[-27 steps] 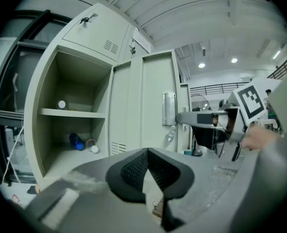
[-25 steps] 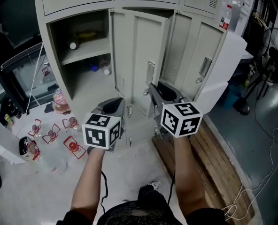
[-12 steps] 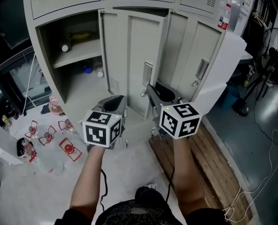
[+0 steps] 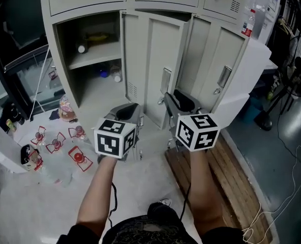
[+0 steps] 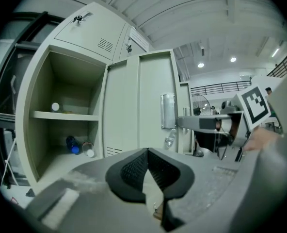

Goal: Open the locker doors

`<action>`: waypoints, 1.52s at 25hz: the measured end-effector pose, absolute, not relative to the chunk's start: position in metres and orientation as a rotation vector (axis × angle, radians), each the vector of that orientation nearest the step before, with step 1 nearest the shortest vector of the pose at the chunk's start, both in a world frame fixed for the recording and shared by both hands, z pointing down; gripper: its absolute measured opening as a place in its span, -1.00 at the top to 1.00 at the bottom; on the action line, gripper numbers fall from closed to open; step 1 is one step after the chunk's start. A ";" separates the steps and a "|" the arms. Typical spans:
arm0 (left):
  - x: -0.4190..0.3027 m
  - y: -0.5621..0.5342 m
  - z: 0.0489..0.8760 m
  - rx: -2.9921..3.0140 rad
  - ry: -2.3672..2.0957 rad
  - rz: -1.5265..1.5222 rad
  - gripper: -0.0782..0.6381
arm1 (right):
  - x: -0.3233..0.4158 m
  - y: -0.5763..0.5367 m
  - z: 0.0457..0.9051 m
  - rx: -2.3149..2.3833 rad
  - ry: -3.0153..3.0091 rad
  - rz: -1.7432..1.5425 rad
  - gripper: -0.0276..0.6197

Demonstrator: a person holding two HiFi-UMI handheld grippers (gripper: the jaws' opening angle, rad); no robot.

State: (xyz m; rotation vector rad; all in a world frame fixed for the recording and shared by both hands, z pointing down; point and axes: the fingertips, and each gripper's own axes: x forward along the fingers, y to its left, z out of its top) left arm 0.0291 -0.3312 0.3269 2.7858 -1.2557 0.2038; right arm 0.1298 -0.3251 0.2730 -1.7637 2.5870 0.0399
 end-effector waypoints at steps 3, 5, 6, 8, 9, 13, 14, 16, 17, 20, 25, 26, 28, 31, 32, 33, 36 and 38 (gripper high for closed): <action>0.020 -0.324 0.326 2.782 -1.263 0.201 0.78 | 0.125 -0.318 0.273 -1.776 2.584 0.038 0.55; 0.014 -0.319 0.325 2.782 -1.274 0.202 0.78 | 0.122 -0.312 0.273 -1.792 2.579 0.044 0.55; 0.010 -0.316 0.325 2.781 -1.282 0.205 0.78 | 0.120 -0.309 0.273 -1.801 2.577 0.049 0.54; 0.002 -0.311 0.326 2.777 -1.301 0.209 0.78 | 0.116 -0.304 0.275 -1.814 2.579 0.054 0.54; -0.002 -0.308 0.326 2.773 -1.309 0.209 0.78 | 0.113 -0.301 0.276 -1.816 2.583 0.056 0.54; -0.021 -0.298 0.330 2.755 -1.345 0.210 0.78 | 0.098 -0.290 0.281 -1.806 2.607 0.053 0.54; -0.027 -0.296 0.331 2.748 -1.359 0.212 0.78 | 0.094 -0.287 0.282 -1.798 2.614 0.050 0.54; -0.041 -0.291 0.332 2.731 -1.399 0.216 0.78 | 0.083 -0.282 0.284 -1.776 2.627 0.046 0.54; -0.049 -0.288 0.332 2.720 -1.424 0.214 0.78 | 0.076 -0.280 0.286 -1.762 2.635 0.042 0.54; -0.077 -0.278 0.334 2.677 -1.506 0.210 0.78 | 0.051 -0.276 0.297 -1.713 2.684 0.009 0.55; -0.131 -0.264 0.348 2.582 -1.641 0.244 0.78 | -0.003 -0.272 0.313 -1.597 2.778 -0.027 0.55; -0.144 -0.261 0.350 2.557 -1.672 0.251 0.78 | -0.015 -0.271 0.315 -1.566 2.797 -0.034 0.55; -0.173 -0.256 0.355 2.500 -1.736 0.268 0.78 | -0.040 -0.270 0.321 -1.502 2.838 -0.045 0.57; -0.218 -0.247 0.357 2.406 -1.850 0.280 0.78 | -0.077 -0.270 0.329 -1.393 2.903 -0.063 0.59; -0.232 -0.243 0.357 2.375 -1.889 0.283 0.78 | -0.090 -0.270 0.332 -1.352 2.923 -0.070 0.60; -0.246 -0.237 0.358 2.344 -1.923 0.287 0.78 | -0.103 -0.269 0.334 -1.311 2.942 -0.076 0.62; -0.283 -0.219 0.361 2.254 -2.012 0.303 0.78 | -0.142 -0.264 0.336 -1.183 2.995 -0.082 0.64; -0.305 -0.207 0.363 2.190 -2.071 0.314 0.78 | -0.168 -0.259 0.337 -1.092 3.033 -0.080 0.66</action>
